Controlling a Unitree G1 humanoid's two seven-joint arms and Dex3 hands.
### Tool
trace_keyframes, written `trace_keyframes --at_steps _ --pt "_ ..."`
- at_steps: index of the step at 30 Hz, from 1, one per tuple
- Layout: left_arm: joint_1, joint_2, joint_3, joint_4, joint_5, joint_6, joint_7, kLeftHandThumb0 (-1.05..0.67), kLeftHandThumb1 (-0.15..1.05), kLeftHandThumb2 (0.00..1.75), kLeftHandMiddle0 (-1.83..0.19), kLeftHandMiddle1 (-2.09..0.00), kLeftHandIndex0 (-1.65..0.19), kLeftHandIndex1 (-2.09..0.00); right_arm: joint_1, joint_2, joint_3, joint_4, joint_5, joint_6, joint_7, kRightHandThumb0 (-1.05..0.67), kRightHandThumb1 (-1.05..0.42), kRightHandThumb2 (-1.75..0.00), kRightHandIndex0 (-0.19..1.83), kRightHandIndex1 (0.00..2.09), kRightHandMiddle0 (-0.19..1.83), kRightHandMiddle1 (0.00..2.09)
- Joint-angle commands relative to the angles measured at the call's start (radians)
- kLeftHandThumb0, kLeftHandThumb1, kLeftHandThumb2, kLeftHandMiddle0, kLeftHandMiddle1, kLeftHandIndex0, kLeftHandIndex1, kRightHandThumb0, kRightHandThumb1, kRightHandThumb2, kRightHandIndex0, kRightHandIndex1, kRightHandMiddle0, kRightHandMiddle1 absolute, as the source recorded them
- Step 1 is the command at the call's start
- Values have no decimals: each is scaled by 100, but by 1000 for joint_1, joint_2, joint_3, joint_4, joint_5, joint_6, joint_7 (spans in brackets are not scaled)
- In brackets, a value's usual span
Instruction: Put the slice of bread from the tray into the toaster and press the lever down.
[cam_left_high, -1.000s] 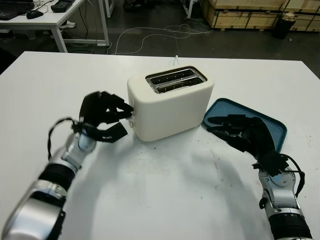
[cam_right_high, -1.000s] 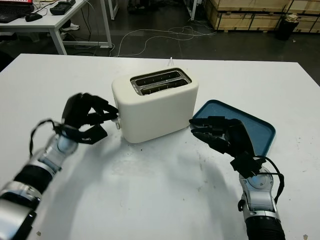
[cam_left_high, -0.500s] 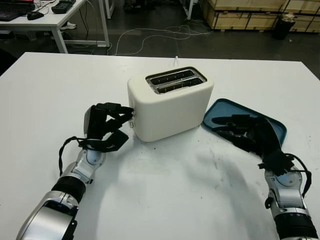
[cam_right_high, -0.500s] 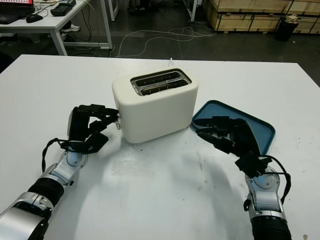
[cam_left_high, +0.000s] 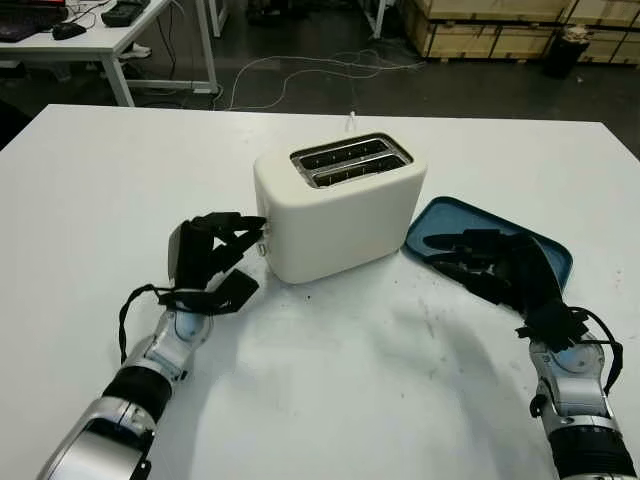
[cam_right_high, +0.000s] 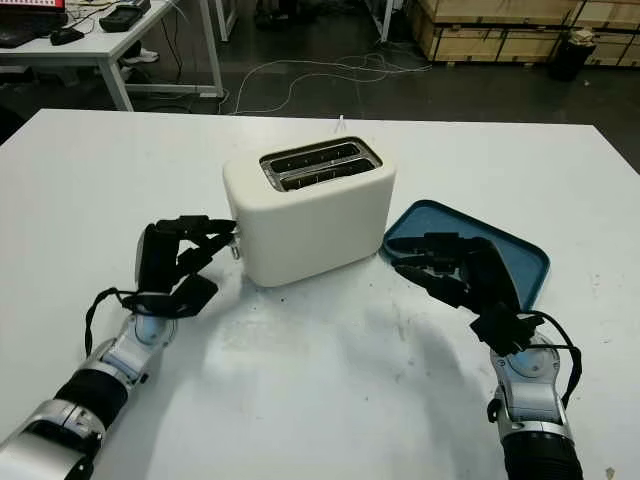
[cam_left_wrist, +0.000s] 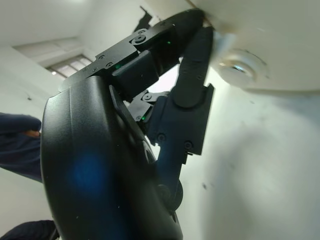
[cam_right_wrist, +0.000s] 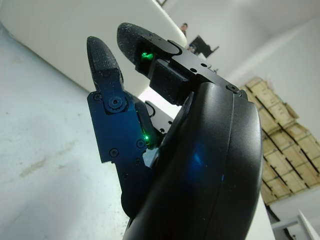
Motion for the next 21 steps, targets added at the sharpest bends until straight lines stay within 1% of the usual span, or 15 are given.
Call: trace_keyframes --at_steps 1,5,7,9,13,14,18,21 --pt "74 -33 -94 -40 98 66 -140 -40 91 4 -78 -140 -128 -1 -14 8 5 3 18 -1 4 -47 -84 0 120 4 112 0" --pt "121 13 -39 -214 67 49 -147 -36 91 3 -80 -142 -129 -2 -24 29 8 12 17 -4 -9 -46 -83 0 119 3 109 0" --pt "140 34 -8 -297 57 48 -158 -34 91 1 -77 -154 -128 -2 -29 45 6 12 26 9 -14 -46 -83 0 119 3 107 0" --pt "152 39 30 -362 39 44 -167 -34 90 0 -76 -161 -128 -2 -40 65 6 17 40 21 -12 -45 -82 0 119 3 105 0" --pt "171 43 96 -464 26 53 -205 -34 90 0 -77 -162 -127 -2 -76 88 16 60 38 16 -9 -46 -83 -1 117 1 102 0" --pt "175 42 110 -485 26 57 -214 -33 89 0 -78 -159 -127 -2 -85 93 18 72 38 15 -8 -47 -83 -1 116 1 101 0" --pt "187 46 153 -552 39 73 -242 -32 87 0 -82 -154 -128 -3 -109 104 22 109 34 6 -13 -49 -84 0 113 0 101 0" --pt "193 54 178 -591 57 83 -261 -32 87 0 -82 -156 -127 -3 -116 108 22 122 28 2 -18 -49 -84 0 111 0 100 0"
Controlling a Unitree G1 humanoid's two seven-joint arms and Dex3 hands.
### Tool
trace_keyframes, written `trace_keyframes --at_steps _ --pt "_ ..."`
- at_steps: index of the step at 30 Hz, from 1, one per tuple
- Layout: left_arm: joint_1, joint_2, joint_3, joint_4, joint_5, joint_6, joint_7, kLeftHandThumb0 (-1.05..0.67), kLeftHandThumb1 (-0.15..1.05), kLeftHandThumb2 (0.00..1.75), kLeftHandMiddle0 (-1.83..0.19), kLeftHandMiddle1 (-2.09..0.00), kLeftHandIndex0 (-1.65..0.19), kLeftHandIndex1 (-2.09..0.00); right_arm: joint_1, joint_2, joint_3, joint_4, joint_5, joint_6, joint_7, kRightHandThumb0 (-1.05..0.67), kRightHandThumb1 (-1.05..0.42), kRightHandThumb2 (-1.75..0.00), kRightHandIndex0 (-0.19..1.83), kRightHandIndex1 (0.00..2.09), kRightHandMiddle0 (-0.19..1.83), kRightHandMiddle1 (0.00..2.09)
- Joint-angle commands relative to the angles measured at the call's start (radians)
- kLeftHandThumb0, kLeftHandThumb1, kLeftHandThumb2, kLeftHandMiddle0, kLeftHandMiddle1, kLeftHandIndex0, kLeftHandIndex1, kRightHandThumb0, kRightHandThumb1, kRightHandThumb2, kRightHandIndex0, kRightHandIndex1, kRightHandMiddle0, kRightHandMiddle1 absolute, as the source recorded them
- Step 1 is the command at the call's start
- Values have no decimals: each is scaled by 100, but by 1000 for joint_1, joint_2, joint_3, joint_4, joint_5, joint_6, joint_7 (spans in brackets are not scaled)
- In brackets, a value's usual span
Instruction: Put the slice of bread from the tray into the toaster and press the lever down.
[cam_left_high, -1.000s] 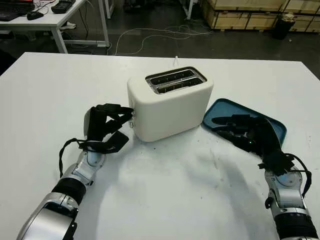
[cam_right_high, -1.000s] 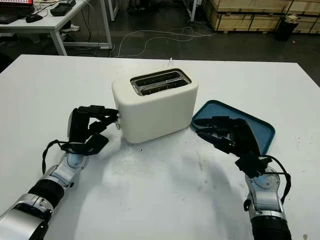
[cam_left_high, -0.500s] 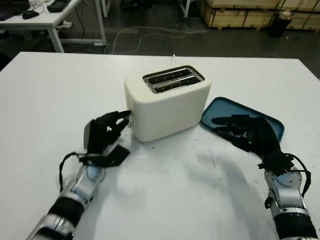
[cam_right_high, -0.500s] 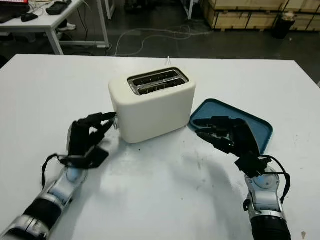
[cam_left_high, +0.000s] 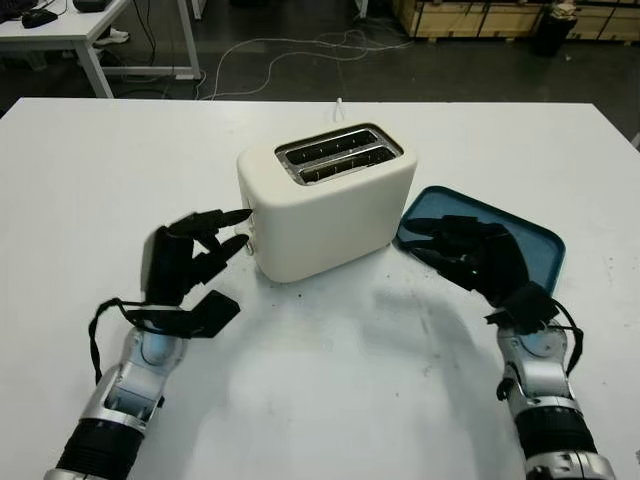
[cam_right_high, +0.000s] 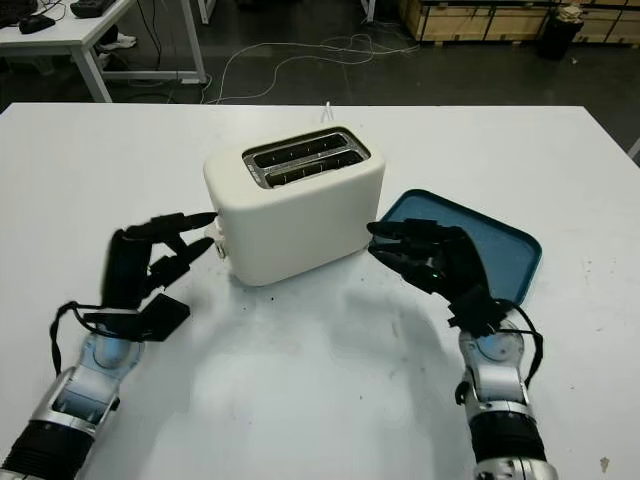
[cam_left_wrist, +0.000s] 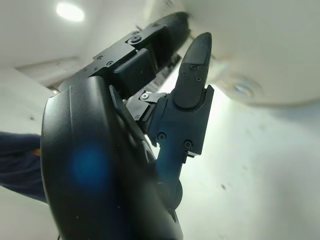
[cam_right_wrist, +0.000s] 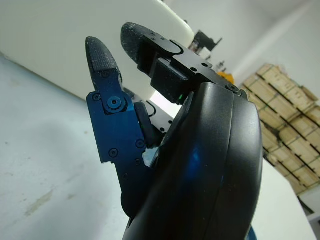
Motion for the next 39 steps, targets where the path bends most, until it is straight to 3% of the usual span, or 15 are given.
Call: trace_keyframes --at_steps 1,10,13,17,26,33,39 --pt "0 -1 6 -39 26 1 -30 -32 87 0 -82 -155 -127 -3 -18 6 1 10 4 -1 -13 -49 -84 0 111 0 100 0" --pt "19 25 101 -190 42 57 -124 -34 85 0 -82 -156 -127 -4 -40 -7 -5 9 2 -15 -17 -47 -84 0 107 1 96 0" --pt "36 71 148 -262 3 123 -233 -35 86 1 -78 -153 -125 -3 -43 -22 -21 -19 13 2 -19 -47 -84 0 109 1 96 0" --pt "60 120 211 -352 -32 256 -363 -31 84 0 -78 -135 -121 -1 -52 -56 -52 -54 22 37 -23 -48 -85 0 108 1 95 0" --pt "110 124 279 -447 -26 367 -414 -33 84 0 -78 -108 -116 0 -126 -140 -71 -63 -22 120 -66 -51 -83 0 111 2 97 1" --pt "46 183 324 -457 -47 416 -494 -36 82 0 -79 -98 -114 0 -241 -208 -61 4 -56 167 -64 -47 -80 0 111 2 98 1" --pt "-50 222 305 -420 -33 470 -544 -36 78 0 -87 -86 -118 -2 -328 -257 -40 49 -83 181 -27 -50 -79 0 105 0 95 0"
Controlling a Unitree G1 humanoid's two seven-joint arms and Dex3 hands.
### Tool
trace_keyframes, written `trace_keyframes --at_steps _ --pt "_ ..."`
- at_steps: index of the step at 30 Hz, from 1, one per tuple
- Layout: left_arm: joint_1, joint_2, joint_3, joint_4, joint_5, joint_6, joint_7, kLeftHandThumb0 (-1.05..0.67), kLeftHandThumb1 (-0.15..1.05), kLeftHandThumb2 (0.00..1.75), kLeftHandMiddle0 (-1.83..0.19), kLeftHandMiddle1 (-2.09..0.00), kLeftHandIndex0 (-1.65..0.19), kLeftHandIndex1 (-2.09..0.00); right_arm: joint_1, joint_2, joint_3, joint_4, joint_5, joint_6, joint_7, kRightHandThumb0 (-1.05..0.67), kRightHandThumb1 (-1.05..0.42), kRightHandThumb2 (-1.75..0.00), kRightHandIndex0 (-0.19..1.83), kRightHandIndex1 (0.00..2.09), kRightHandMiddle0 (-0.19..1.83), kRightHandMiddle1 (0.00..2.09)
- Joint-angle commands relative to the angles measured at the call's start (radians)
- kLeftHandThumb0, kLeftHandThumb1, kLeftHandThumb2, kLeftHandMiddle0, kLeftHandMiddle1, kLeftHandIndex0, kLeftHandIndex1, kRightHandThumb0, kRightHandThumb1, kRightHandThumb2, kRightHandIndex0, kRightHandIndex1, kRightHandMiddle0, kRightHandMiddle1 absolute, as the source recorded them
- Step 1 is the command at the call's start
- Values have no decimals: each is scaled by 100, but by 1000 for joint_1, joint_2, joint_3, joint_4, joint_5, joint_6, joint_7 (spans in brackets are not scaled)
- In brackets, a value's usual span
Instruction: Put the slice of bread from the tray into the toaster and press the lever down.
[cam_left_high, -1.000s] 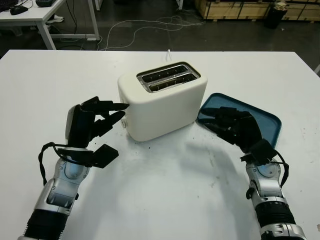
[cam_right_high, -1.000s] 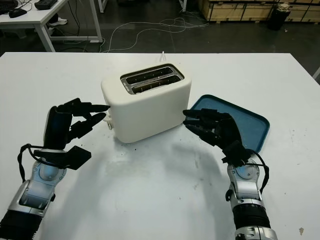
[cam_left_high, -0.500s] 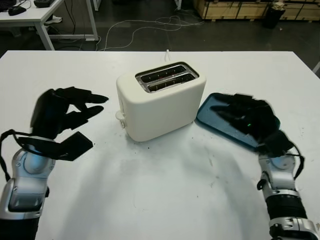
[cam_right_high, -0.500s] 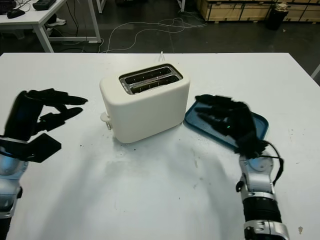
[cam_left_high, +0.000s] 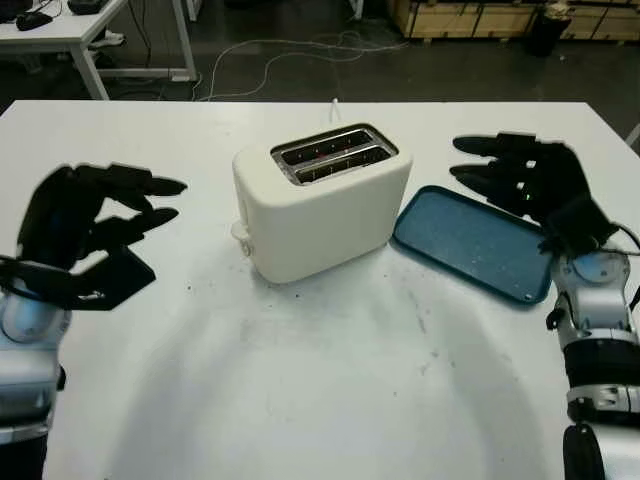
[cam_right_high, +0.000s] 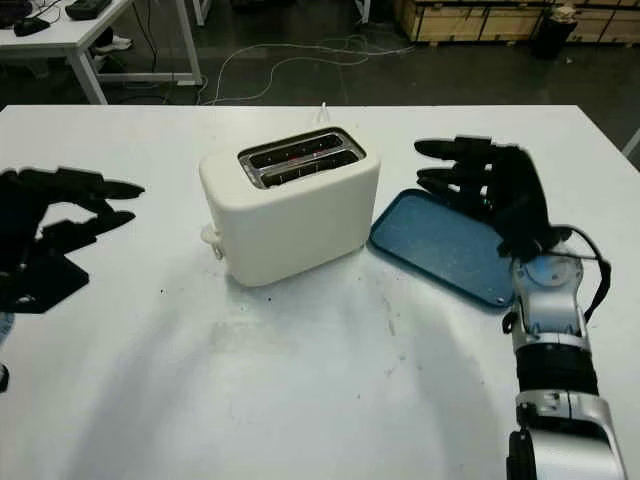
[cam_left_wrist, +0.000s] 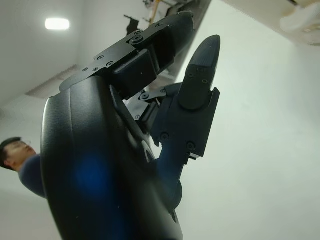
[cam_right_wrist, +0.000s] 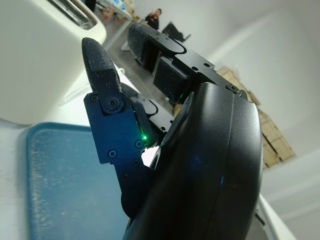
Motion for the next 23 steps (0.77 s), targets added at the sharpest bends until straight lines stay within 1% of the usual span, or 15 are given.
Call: trace_keyframes --at_steps 1,4,6,8,10,15,18,23 --pt "-41 20 -20 25 8 20 -22 -37 78 0 -88 -85 -119 -2 -48 -27 20 38 -26 -21 11 -49 -80 -1 105 0 94 0" --pt "-76 37 -39 48 16 29 -43 -37 77 0 -95 -77 -120 -3 -97 -36 38 107 -45 -77 15 -49 -80 0 109 3 94 0" --pt "-91 48 -49 63 26 20 -51 -36 77 0 -99 -73 -122 -3 -120 -40 52 126 -63 -71 7 -50 -79 0 110 3 96 1" --pt "-108 59 -61 80 37 15 -56 -37 76 0 -103 -68 -124 -3 -141 -48 69 142 -98 -66 -13 -58 -80 0 110 3 96 1" --pt "-123 72 -73 96 45 10 -62 -38 76 0 -105 -66 -125 -3 -158 -56 83 159 -128 -73 -28 -61 -80 0 109 2 96 1" --pt "-149 81 -88 108 45 15 -84 -39 76 0 -109 -65 -125 -3 -175 -54 94 181 -144 -81 -29 -58 -80 0 109 2 96 1" --pt "-159 78 -95 111 44 16 -86 -37 74 0 -111 -66 -126 -4 -178 -56 102 184 -155 -91 -31 -56 -79 0 109 2 97 1" --pt "-160 75 -99 112 46 8 -80 -35 74 0 -111 -69 -127 -4 -167 -59 115 146 -166 -38 -24 -56 -78 0 110 2 97 1"
